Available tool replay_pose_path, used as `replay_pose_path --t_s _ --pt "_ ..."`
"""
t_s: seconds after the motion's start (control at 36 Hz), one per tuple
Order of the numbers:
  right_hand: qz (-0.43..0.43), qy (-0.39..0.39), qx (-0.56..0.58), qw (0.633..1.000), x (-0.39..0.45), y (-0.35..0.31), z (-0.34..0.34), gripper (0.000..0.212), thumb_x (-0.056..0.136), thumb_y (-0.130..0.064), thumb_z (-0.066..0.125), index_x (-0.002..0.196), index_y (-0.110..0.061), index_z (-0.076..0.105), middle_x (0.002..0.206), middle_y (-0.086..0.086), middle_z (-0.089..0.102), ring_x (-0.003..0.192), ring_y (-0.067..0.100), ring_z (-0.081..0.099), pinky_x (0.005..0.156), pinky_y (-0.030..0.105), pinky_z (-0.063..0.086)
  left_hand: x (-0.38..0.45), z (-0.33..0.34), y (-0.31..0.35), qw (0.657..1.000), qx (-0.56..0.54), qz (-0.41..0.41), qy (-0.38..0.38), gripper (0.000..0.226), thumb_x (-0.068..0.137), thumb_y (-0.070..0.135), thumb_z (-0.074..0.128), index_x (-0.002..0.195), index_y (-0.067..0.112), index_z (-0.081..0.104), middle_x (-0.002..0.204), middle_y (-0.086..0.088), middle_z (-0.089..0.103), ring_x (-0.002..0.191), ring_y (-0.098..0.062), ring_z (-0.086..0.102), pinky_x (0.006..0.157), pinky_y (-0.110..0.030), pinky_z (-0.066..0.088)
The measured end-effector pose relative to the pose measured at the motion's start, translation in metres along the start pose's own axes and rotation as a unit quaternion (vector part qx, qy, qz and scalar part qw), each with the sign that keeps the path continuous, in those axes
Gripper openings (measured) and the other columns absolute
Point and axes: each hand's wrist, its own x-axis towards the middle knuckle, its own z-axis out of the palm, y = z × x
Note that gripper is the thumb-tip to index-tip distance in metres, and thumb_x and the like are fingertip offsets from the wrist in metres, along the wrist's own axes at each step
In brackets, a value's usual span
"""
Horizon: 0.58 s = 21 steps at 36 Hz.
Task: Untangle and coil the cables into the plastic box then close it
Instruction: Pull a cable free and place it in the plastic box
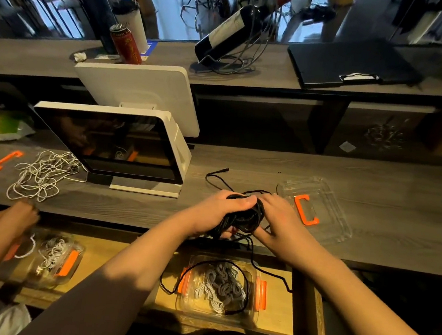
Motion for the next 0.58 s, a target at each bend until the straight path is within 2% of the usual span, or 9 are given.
replay_pose_path --t_s 0.08,0.17,0.25,0.28,0.33,0.39,0.44,0.5,0.58 --pt "0.016 0.007 0.112 0.994 -0.004 -0.002 0.001 0.027 0.095 -0.029 0.057 0.121 -0.022 0.063 0.116 -0.006 0.066 0.112 0.011 0.058 0.1 0.035 0.046 -0.001 -0.002 0.001 0.999 -0.036 0.02 -0.004 0.051 0.09 0.056 0.054 0.105 0.008 0.06 0.079 -0.007 0.062 0.054 -0.008 0.052 0.047 -0.017 0.044" --pt "0.05 0.039 0.225 0.972 -0.012 -0.003 -0.004 0.031 0.096 -0.05 0.043 0.092 -0.026 0.063 0.081 -0.009 0.062 0.079 0.012 0.061 0.07 0.036 0.052 -0.004 -0.006 0.004 0.993 -0.117 0.031 0.004 0.046 0.097 0.051 0.053 0.104 0.006 0.059 0.069 0.004 0.064 0.05 -0.005 0.047 0.043 -0.015 0.04" --pt "0.068 0.1 0.27 0.955 -0.015 -0.003 -0.005 0.028 0.103 -0.037 0.044 0.084 -0.025 0.061 0.072 -0.008 0.057 0.065 0.009 0.055 0.059 0.028 0.045 0.0 -0.009 -0.002 0.991 -0.12 0.021 0.054 0.058 0.092 0.058 0.058 0.112 0.004 0.061 0.085 -0.008 0.063 0.051 -0.005 0.049 0.044 -0.016 0.042" --pt "0.079 0.112 0.284 0.949 -0.014 -0.003 -0.005 0.029 0.105 -0.029 0.044 0.084 -0.021 0.061 0.07 -0.01 0.056 0.063 0.006 0.052 0.057 0.022 0.041 0.001 -0.007 -0.004 0.991 -0.113 0.013 0.065 0.065 0.087 0.06 0.058 0.117 0.003 0.06 0.089 -0.011 0.061 0.052 -0.005 0.05 0.045 -0.017 0.043" --pt "0.1 0.121 0.31 0.938 -0.012 -0.005 -0.005 0.03 0.105 -0.021 0.043 0.083 -0.015 0.062 0.065 -0.013 0.053 0.06 0.002 0.047 0.056 0.015 0.035 0.002 -0.004 -0.006 0.991 -0.12 0.005 0.066 0.074 0.082 0.06 0.061 0.124 -0.001 0.058 0.084 -0.007 0.06 0.052 -0.004 0.051 0.046 -0.017 0.043" --pt "0.114 0.128 0.332 0.927 -0.009 -0.006 -0.003 0.031 0.105 -0.02 0.042 0.082 -0.013 0.062 0.059 -0.014 0.049 0.055 0.002 0.043 0.053 0.013 0.033 0.002 -0.002 -0.007 0.991 -0.122 0.02 0.05 0.079 0.074 0.054 0.073 0.123 -0.006 0.057 0.074 0.001 0.06 0.052 -0.003 0.052 0.047 -0.016 0.044" --pt "0.125 0.132 0.35 0.919 -0.007 -0.007 -0.001 0.032 0.106 -0.019 0.042 0.081 -0.014 0.063 0.056 -0.016 0.047 0.053 0.002 0.041 0.051 0.013 0.031 0.002 -0.002 -0.006 0.995 -0.083 0.037 0.05 0.081 0.06 0.049 0.082 0.119 -0.002 0.061 0.077 0.003 0.064 0.061 -0.005 0.058 0.054 -0.019 0.048" --pt "0.133 0.131 0.356 0.915 -0.006 -0.008 0.0 0.033 0.106 -0.02 0.042 0.082 -0.014 0.064 0.054 -0.016 0.047 0.052 0.002 0.041 0.051 0.013 0.031 0.003 -0.001 -0.007 0.996 -0.044 0.042 0.061 0.071 0.055 0.048 0.085 0.112 0.011 0.066 0.085 0.004 0.069 0.075 -0.011 0.064 0.064 -0.025 0.052" --pt "0.139 0.121 0.371 0.91 -0.007 -0.01 0.002 0.032 0.105 -0.021 0.043 0.084 -0.014 0.065 0.054 -0.016 0.049 0.051 0.001 0.043 0.05 0.013 0.034 0.004 0.001 -0.008 0.995 -0.042 0.043 0.084 0.049 0.065 0.042 0.085 0.103 0.016 0.067 0.078 0.006 0.068 0.072 -0.011 0.062 0.062 -0.026 0.051"
